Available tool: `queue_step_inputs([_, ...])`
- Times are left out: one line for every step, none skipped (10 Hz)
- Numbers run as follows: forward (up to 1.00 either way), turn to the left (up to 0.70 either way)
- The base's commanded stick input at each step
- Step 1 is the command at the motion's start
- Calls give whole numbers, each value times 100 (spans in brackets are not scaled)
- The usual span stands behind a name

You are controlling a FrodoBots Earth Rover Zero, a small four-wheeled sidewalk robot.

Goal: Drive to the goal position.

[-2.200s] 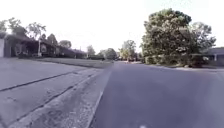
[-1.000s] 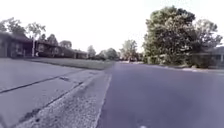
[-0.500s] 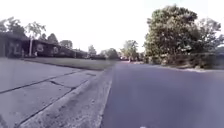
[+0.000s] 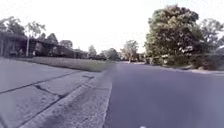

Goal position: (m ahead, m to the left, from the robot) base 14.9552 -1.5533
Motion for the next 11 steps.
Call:
queue_step_inputs([100, 0])
queue_step_inputs([100, -15])
queue_step_inputs([100, -30])
queue_step_inputs([100, -30])
queue_step_inputs([100, -30])
queue_step_inputs([100, -30])
queue_step_inputs([100, -5])
queue_step_inputs([100, 0])
queue_step_inputs([100, 0])
queue_step_inputs([100, 0])
queue_step_inputs([100, 0])
